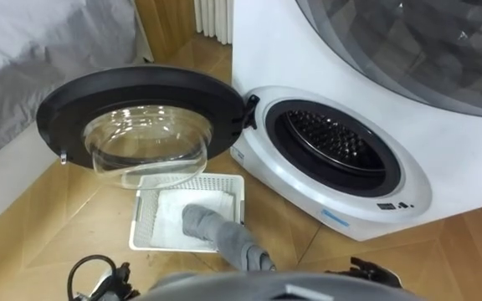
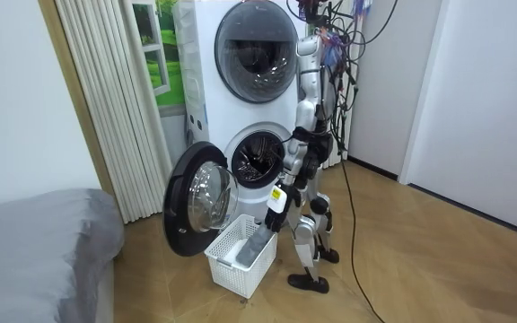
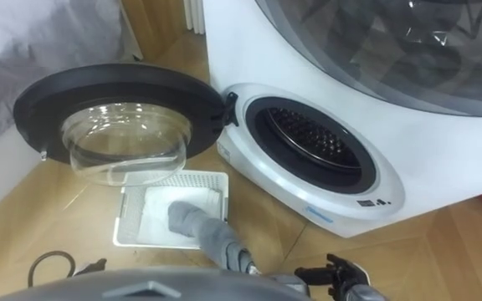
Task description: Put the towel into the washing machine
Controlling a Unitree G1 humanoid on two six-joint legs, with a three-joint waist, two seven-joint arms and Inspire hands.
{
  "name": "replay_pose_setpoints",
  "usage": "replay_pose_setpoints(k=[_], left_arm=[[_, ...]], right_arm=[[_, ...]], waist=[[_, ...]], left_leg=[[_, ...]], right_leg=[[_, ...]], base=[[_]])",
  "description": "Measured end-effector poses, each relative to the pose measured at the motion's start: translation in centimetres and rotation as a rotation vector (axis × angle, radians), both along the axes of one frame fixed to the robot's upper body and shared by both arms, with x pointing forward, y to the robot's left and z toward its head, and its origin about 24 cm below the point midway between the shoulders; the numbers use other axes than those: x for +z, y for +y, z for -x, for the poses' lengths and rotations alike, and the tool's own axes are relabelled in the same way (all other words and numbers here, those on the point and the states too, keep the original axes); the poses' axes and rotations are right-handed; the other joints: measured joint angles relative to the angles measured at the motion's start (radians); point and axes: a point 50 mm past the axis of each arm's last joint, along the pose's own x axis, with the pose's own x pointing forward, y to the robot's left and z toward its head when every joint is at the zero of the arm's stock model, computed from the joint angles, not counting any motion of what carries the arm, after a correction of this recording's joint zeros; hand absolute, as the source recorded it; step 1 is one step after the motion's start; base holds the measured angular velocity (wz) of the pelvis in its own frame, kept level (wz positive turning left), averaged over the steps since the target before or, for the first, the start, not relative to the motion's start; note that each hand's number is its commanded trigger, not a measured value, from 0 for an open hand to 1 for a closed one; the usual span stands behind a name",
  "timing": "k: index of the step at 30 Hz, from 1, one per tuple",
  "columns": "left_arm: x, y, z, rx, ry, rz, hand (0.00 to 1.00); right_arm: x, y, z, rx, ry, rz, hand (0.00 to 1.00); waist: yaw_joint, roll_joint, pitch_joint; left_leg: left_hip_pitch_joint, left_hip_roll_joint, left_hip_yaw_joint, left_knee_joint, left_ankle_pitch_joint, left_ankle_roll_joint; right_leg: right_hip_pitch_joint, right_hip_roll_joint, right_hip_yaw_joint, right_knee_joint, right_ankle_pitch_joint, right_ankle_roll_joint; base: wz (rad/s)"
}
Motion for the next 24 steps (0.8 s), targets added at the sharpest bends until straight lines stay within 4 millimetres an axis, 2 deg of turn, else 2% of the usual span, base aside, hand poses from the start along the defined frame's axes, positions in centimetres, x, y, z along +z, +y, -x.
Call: replay_pose_setpoints(k=[4,6,7,10,14,15,16,18,20,24], left_arm=[[0.1,0.0,-1.2,-0.014,-0.032,-0.006,0.0],[0.3,-0.1,-2.0,-0.031,-0.061,-0.006,0.0],[0.4,-0.1,-2.7,-0.046,-0.092,-0.01,0.0],[1.0,-0.5,-5.7,-0.098,-0.197,-0.013,0.0],[2.1,-2.0,-9.9,-0.205,-0.335,0.002,0.0],[2.2,-2.2,-10.3,-0.218,-0.349,0.006,0.0],[2.5,-2.9,-11.2,-0.246,-0.379,0.014,0.0],[2.6,-3.7,-12.2,-0.29,-0.397,0.024,0.0],[3.0,-4.7,-13.4,-0.339,-0.424,0.021,0.0],[3.1,-5.5,-14.0,-0.39,-0.422,0.024,0.0]], right_arm=[[0.1,-0.1,-0.8,0.039,-0.011,0.006,0.0],[0.2,-0.1,-1.2,0.041,-0.02,0.008,0.0],[0.2,-0.2,-1.5,0.05,-0.029,0.011,0.0],[0.6,0.0,-3.5,0.092,-0.073,0.019,0.0],[0.9,1.3,-6.1,0.201,-0.12,-0.009,0.0],[0.9,1.6,-6.5,0.214,-0.13,-0.016,0.0],[1.2,2.0,-7.5,0.234,-0.152,-0.026,0.0],[1.4,2.5,-8.6,0.269,-0.175,-0.031,0.0],[1.8,3.1,-10.0,0.307,-0.214,-0.029,0.0],[2.1,3.8,-11.0,0.351,-0.239,-0.02,0.0]], waist=[[0.001,0.002,-0.0012],[-0.001,0.006,0.001],[-0.001,0.006,0.0008],[-0.005,0.018,0.0081],[-0.003,0.021,0.0124],[-0.003,0.022,0.0134],[-0.004,0.023,0.016],[-0.007,0.023,0.0315],[-0.009,0.022,0.0334],[-0.015,0.016,0.0401]], left_leg=[[-0.034,-0.001,-0.002,0.008,0.002,0.0],[-0.055,-0.001,-0.006,0.018,0.002,0.0],[-0.072,-0.001,-0.007,0.023,0.002,0.001],[-0.128,-0.003,-0.02,0.035,0.011,0.005],[-0.175,-0.007,-0.022,0.029,0.028,0.006],[-0.179,-0.006,-0.022,0.029,0.029,0.006],[-0.193,-0.007,-0.023,0.029,0.033,0.007],[-0.213,-0.008,-0.024,0.03,0.039,0.01],[-0.261,-0.007,-0.024,0.037,0.046,0.013],[-0.33,-0.008,-0.029,0.055,0.052,0.016]], right_leg=[[-0.028,0.0,-0.002,0.002,0.001,-0.001],[-0.041,0.0,-0.005,0.002,0.002,-0.002],[-0.058,0.0,-0.005,0.003,0.003,-0.002],[-0.109,-0.004,-0.022,0.02,0.006,-0.003],[-0.158,-0.008,-0.029,0.029,0.01,-0.005],[-0.168,-0.009,-0.029,0.038,0.01,-0.005],[-0.188,-0.01,-0.029,0.05,0.01,-0.005],[-0.212,-0.013,-0.028,0.065,0.01,-0.005],[-0.281,-0.017,-0.029,0.112,0.009,-0.005],[-0.37,-0.023,-0.027,0.172,0.009,-0.005]], base=[[0.01],[0.05],[0.06],[0.12],[0.04],[0.0],[0.0],[0.0],[0.0],[0.0]])
